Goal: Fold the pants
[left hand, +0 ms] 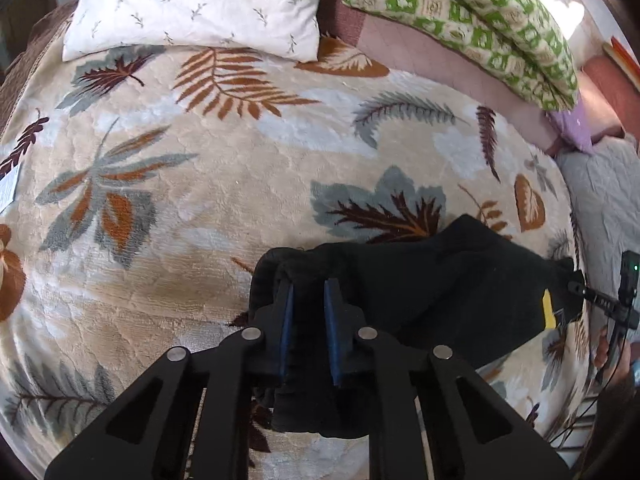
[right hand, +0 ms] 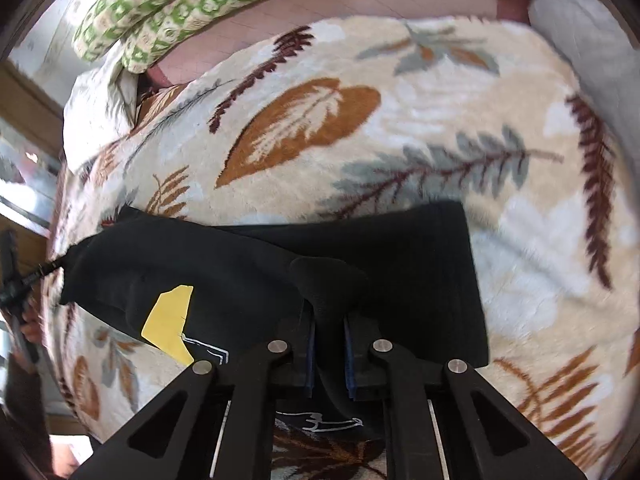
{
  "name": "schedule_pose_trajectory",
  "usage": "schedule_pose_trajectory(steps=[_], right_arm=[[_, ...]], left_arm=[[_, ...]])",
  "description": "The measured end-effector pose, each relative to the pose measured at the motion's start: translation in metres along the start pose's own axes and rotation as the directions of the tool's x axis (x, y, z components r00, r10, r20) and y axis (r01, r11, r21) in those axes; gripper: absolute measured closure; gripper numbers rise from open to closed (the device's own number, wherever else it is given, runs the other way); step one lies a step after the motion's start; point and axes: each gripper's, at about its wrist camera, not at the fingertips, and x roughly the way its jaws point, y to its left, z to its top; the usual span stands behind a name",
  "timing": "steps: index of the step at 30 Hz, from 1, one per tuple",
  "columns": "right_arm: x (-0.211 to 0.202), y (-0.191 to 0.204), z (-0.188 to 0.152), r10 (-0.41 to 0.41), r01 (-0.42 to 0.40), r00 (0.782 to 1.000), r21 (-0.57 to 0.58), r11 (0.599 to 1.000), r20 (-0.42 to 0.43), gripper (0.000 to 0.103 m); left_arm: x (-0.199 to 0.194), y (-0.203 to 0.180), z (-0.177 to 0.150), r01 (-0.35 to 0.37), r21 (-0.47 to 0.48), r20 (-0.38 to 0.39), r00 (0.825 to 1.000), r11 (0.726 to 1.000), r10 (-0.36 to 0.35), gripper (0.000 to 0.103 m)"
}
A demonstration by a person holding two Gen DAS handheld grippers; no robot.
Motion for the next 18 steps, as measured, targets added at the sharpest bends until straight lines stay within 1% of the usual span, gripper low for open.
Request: schedule_pose_trajectory(steps=[1,6,8,10,13,16,18], right_arm=[[-0.005,0.004,0.002,-0.02,0.02,1.0,-0.023,1.0,0.013,0.093],[-0.024,0.015,0.009,-0.066,0.07,0.997,-0.09,0.993,0.046,0.093],[-0.034,0.018,0.015,-0.071,0.079,0.995,-0.11,0.991,0.071,0.093],[-0.042,0.018,0.022,-0.084,0.096,0.991,-0.116,0.989,0.1,0.093],[-0.034,0.008,0.027,-0.114,0.12,0.991,-0.087,0.989,0.071,0.093],[-0.023,-0.006,0.025,-0.105,0.107,0.994,-0.055,0.993,0.041,0.093],[-0.019,-0.014,0.023,-0.098,0.099,0.995,-0.041,0.994,0.034,0.093]], left_arm=[[-0.002,0.0,0.001,0.0,-0.01,0.009,1.0,1.0,0.0,0.093],[-0.005,-0.002,0.002,-0.011,-0.016,0.023,1.0,1.0,0.011,0.094],[-0.004,-0.004,0.002,-0.036,-0.009,0.027,0.999,0.999,0.036,0.094],[0.0,-0.005,0.003,-0.061,-0.007,0.017,0.998,0.998,0.061,0.094],[0.005,-0.007,0.002,-0.086,0.001,0.017,0.996,0.996,0.086,0.094],[0.007,-0.011,0.003,-0.11,0.016,0.022,0.994,0.994,0.109,0.094],[0.008,-0.013,0.003,-0.112,0.019,0.02,0.994,0.994,0.112,0.094]])
